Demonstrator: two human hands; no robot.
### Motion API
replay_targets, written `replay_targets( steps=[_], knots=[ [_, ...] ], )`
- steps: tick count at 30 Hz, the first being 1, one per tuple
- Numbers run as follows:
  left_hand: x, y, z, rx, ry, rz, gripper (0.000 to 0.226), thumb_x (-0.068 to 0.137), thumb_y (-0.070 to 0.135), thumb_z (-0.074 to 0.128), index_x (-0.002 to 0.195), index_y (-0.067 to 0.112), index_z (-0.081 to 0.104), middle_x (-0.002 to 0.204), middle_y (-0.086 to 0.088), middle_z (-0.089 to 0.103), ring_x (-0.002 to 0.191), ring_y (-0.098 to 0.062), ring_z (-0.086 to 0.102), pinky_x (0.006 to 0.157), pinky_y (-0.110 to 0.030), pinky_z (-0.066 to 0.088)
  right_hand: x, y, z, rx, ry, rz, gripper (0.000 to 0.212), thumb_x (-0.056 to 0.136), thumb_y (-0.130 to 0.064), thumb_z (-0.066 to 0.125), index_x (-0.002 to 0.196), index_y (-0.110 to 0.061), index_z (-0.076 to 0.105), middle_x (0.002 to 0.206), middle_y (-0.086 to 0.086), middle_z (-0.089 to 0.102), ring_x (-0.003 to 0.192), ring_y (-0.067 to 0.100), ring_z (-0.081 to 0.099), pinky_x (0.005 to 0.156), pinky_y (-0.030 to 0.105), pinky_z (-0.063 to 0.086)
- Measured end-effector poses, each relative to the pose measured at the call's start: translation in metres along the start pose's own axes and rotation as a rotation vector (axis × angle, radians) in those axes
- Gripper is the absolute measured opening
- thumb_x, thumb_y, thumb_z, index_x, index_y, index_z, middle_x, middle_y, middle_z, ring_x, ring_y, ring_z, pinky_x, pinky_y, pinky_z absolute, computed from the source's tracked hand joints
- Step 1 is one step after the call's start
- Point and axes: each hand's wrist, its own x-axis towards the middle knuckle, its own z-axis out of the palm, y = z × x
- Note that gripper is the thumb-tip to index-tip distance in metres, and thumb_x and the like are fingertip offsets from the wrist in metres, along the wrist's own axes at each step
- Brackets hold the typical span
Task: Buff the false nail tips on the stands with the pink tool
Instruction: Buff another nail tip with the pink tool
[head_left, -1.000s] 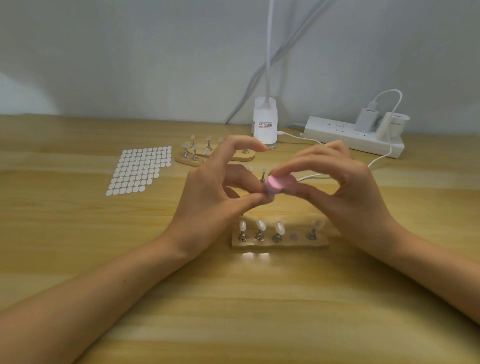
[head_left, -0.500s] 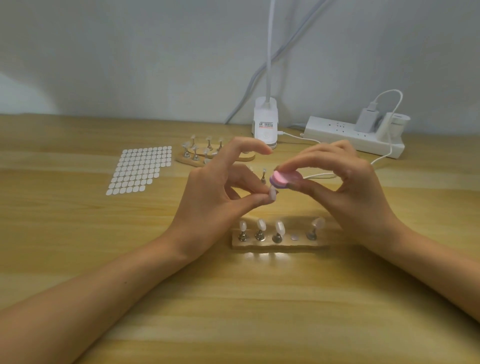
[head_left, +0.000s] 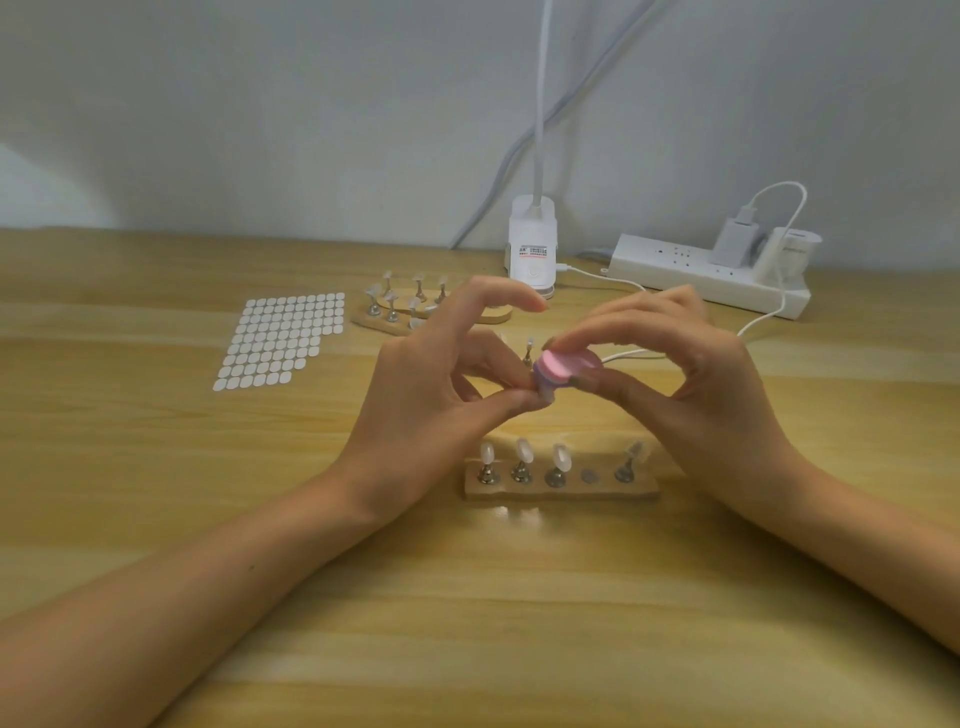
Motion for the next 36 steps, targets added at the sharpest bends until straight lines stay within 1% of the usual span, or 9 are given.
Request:
replay_targets(
  steps=[3, 6, 13, 16, 19, 23, 29, 33, 36],
  knots=[
    [-0.0001, 0.001, 0.0004, 0.015, -0.001, 0.024, 0.048, 0.08, 0.024, 0.082, 0.122, 0.016, 0.059, 0.077, 0.006, 0.075, 0.076, -0.009, 0.074, 0.057, -0.026, 0.054, 0.0, -0.0011, 0.001, -0.019, -0.023, -0.039, 0.02, 0.085, -0.035, 0.067, 0.105, -0.031, 0.068, 0.106, -0.017, 0.068, 0.098, 0.026, 0.057, 0.083, 0.038, 0.04],
    [-0.0002, -0.0001, -0.0002, 0.015, 0.0, 0.008, 0.05, 0.079, 0.013, 0.084, 0.122, 0.017, 0.059, 0.077, 0.006, 0.076, 0.078, -0.008, 0.074, 0.06, -0.026, 0.054, 0.0011, 0.0008, -0.0016, -0.012, -0.005, -0.004, 0.018, 0.087, -0.032, 0.067, 0.104, -0.027, 0.07, 0.104, -0.015, 0.07, 0.098, 0.02, 0.061, 0.084, 0.042, 0.04],
    [0.0001, -0.0005, -0.0005, 0.003, -0.004, 0.009, 0.049, 0.079, 0.013, 0.083, 0.122, 0.017, 0.059, 0.078, 0.006, 0.076, 0.078, -0.008, 0.074, 0.058, -0.023, 0.053, 0.001, -0.0001, -0.0002, -0.004, -0.002, -0.007, 0.019, 0.086, -0.033, 0.067, 0.104, -0.029, 0.069, 0.105, -0.016, 0.069, 0.098, 0.022, 0.059, 0.084, 0.043, 0.041],
    [0.0002, -0.0002, -0.0001, 0.004, -0.001, 0.024, 0.048, 0.08, 0.021, 0.082, 0.122, 0.016, 0.059, 0.08, 0.004, 0.076, 0.077, -0.009, 0.074, 0.056, -0.024, 0.053, 0.0, -0.0016, 0.0013, -0.004, -0.025, -0.048, 0.019, 0.086, -0.036, 0.067, 0.104, -0.032, 0.069, 0.106, -0.017, 0.068, 0.096, 0.027, 0.055, 0.083, 0.036, 0.04],
    [0.0009, -0.0007, -0.0001, 0.003, -0.004, 0.005, 0.049, 0.08, 0.014, 0.084, 0.122, 0.019, 0.059, 0.077, 0.007, 0.076, 0.077, -0.008, 0.074, 0.058, -0.021, 0.052, 0.0012, 0.0005, -0.0007, -0.019, -0.006, 0.006, 0.019, 0.086, -0.035, 0.066, 0.105, -0.031, 0.069, 0.105, -0.016, 0.069, 0.098, 0.024, 0.058, 0.084, 0.044, 0.041],
    [0.0006, -0.0005, -0.0007, 0.005, -0.003, 0.016, 0.048, 0.08, 0.019, 0.084, 0.122, 0.017, 0.059, 0.077, 0.004, 0.075, 0.076, -0.009, 0.074, 0.056, -0.022, 0.051, -0.0002, -0.0016, 0.0021, -0.023, -0.039, -0.069, 0.02, 0.086, -0.035, 0.067, 0.105, -0.03, 0.069, 0.106, -0.017, 0.067, 0.095, 0.025, 0.055, 0.082, 0.034, 0.038],
    [0.0011, -0.0014, -0.0009, -0.004, 0.0, 0.021, 0.049, 0.08, 0.019, 0.083, 0.123, 0.018, 0.059, 0.077, 0.007, 0.075, 0.076, -0.008, 0.074, 0.056, -0.017, 0.048, 0.0011, 0.0009, 0.0019, -0.039, -0.017, -0.056, 0.02, 0.086, -0.036, 0.067, 0.106, -0.033, 0.067, 0.106, -0.019, 0.067, 0.096, 0.025, 0.056, 0.082, 0.033, 0.04],
    [0.0014, -0.0027, -0.0009, -0.017, -0.004, -0.001, 0.049, 0.081, 0.014, 0.083, 0.123, 0.02, 0.059, 0.077, 0.007, 0.075, 0.077, -0.009, 0.074, 0.057, -0.017, 0.048, 0.002, 0.0039, -0.0013, -0.046, -0.008, -0.028, 0.021, 0.086, -0.037, 0.065, 0.106, -0.032, 0.068, 0.106, -0.018, 0.067, 0.097, 0.021, 0.055, 0.082, 0.041, 0.041],
    [0.0011, -0.0023, -0.0009, -0.004, -0.003, 0.02, 0.049, 0.081, 0.018, 0.083, 0.123, 0.019, 0.059, 0.078, 0.007, 0.076, 0.076, -0.009, 0.074, 0.057, -0.015, 0.047, 0.0017, 0.0042, -0.0003, -0.054, -0.022, -0.066, 0.02, 0.086, -0.036, 0.067, 0.106, -0.032, 0.068, 0.106, -0.016, 0.067, 0.095, 0.025, 0.055, 0.082, 0.037, 0.04]
  ],
)
